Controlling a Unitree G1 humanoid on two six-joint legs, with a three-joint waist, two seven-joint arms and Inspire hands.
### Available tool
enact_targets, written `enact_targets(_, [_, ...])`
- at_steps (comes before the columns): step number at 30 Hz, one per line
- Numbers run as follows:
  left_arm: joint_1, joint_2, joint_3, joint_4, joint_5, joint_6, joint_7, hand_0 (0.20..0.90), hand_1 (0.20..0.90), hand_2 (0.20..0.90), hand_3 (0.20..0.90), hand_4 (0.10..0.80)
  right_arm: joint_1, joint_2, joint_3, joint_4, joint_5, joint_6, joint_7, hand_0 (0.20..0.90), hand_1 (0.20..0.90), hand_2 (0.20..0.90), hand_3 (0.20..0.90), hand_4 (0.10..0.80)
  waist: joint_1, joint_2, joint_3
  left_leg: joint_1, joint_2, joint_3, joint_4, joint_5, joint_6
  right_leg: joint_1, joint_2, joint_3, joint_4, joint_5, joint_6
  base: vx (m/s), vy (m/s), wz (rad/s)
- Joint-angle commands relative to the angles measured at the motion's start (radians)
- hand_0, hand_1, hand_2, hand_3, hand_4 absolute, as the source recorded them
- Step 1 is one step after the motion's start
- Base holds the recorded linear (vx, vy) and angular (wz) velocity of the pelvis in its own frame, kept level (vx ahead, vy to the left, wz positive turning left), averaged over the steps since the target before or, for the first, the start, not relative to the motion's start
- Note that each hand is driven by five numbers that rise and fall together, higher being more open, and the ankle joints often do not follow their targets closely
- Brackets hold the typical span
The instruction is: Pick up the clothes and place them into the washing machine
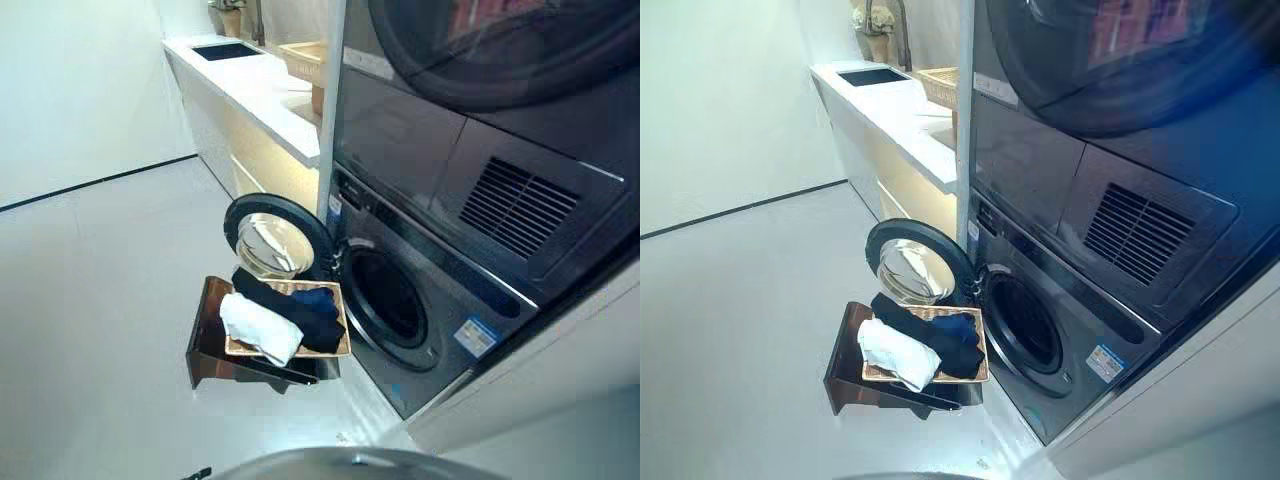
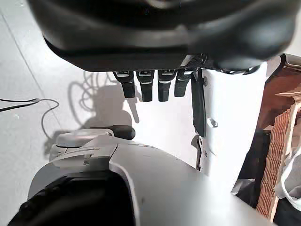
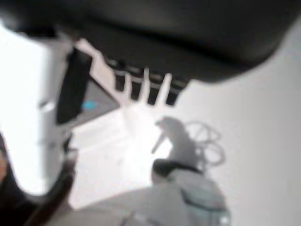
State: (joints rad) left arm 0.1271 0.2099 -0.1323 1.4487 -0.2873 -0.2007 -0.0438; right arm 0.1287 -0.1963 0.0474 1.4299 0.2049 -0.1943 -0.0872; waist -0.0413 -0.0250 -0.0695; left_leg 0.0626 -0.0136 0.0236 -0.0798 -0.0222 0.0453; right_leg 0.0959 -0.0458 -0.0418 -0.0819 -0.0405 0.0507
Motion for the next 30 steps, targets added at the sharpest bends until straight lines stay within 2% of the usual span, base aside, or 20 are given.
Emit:
enact_targets(1, [-0.053,-0.004,0.026,0.033,-0.004,-0.027,0.003,0.9,0.9,0.9,0.9,0.8,-0.05,-0.049,-0.004,0.028,0.012,-0.017,-0.018,0.9,0.9,0.9,0.9,0.8,0.006,0.009,-0.044,0.002,-0.011,0.006,-0.008,-0.065,-0.058,-0.054,0.017,-0.018,-0.005,0.034,0.029,0.0,0.0,0.0])
enact_targets(19, [-0.056,0.001,0.038,0.035,-0.005,-0.031,0.019,0.9,0.9,0.9,0.9,0.8,-0.048,-0.052,-0.021,0.041,0.025,-0.015,-0.021,0.9,0.9,0.9,0.9,0.8,0.01,0.005,-0.042,-0.003,-0.016,0.004,-0.008,-0.064,-0.054,-0.058,0.013,-0.021,-0.005,0.035,0.032,0.0,0.0,0.0])
enact_targets(30, [-0.066,-0.005,0.026,0.037,0.012,-0.029,0.015,0.9,0.9,0.9,0.9,0.8,-0.045,-0.057,-0.037,0.046,0.043,-0.005,-0.008,0.9,0.9,0.9,0.9,0.8,0.004,0.01,-0.028,0.013,-0.042,-0.001,-0.008,-0.074,-0.02,-0.059,-0.023,-0.021,0.037,0.038,0.04,0.019,0.077,0.03])
